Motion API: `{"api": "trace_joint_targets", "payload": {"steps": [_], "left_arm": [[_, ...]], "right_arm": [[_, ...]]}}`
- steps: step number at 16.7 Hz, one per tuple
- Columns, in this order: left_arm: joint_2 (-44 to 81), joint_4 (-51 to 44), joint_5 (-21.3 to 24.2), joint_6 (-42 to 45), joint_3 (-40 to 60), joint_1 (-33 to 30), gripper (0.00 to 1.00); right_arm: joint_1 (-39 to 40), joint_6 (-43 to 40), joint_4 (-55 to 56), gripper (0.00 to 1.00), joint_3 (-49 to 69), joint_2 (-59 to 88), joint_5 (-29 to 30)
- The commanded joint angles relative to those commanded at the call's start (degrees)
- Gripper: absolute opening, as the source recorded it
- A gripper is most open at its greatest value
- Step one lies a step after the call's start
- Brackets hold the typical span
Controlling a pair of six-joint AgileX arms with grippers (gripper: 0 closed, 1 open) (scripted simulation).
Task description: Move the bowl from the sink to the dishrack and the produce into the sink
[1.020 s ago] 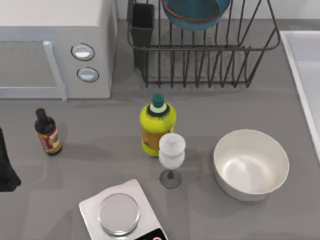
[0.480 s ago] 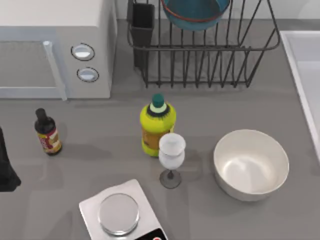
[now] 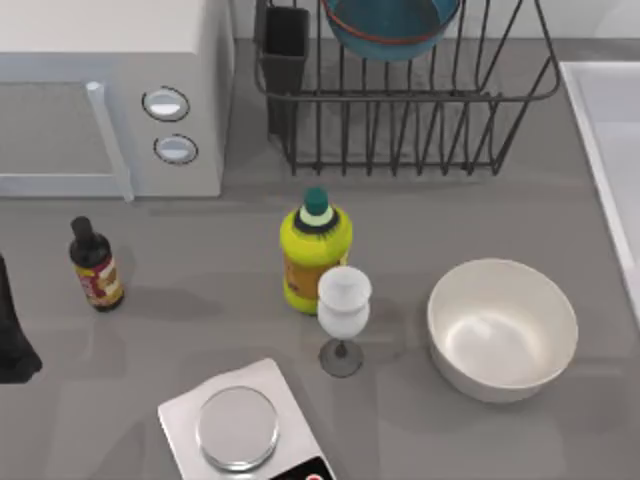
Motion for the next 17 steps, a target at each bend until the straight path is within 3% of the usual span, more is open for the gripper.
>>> {"api": "trace_joint_targets", "payload": {"steps": [10,14,17], "left_arm": [[0.0,0.0,0.0,0.0,0.0,0.0,1.0],[0.0,0.0,0.0,0.0,0.0,0.0,1.0],[0.0,0.0,0.0,0.0,0.0,0.0,1.0]], "right_arm": [[14.78,-0.31,-48.62,1.0,-13.88,-64.6,13.38],[18.75,-0.48,-61.04,1.0,-17.39,-77.84,17.07],[19.97,-0.56,-64.4,1.0,-18.39,-81.33,18.2]]}}
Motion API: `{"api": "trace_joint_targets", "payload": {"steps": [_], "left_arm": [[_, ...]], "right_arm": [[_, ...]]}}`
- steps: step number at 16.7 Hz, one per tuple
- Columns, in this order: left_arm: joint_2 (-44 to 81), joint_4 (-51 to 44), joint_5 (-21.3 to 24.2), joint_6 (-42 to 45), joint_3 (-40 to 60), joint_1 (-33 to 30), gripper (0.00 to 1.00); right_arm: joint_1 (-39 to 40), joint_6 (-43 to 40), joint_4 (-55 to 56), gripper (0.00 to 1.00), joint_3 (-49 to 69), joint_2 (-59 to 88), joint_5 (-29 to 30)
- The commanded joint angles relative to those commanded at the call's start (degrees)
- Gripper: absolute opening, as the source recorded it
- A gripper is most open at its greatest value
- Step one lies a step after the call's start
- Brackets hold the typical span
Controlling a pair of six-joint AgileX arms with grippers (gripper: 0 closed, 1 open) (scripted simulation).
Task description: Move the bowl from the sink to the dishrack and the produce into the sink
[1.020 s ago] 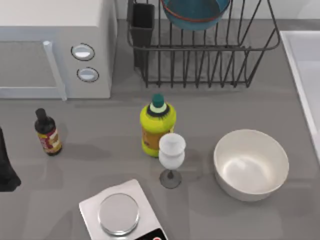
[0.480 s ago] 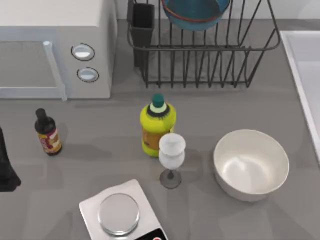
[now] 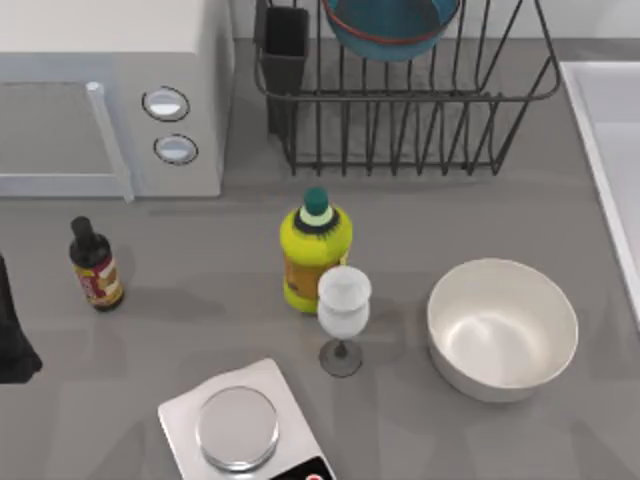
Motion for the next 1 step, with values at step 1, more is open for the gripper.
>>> {"api": "trace_joint_targets", "payload": {"steps": [1], "left_arm": [[0.0,0.0,0.0,0.0,0.0,0.0,1.0]], "right_arm": [[0.0,0.0,0.0,1.0,0.0,0.0,0.0]]}}
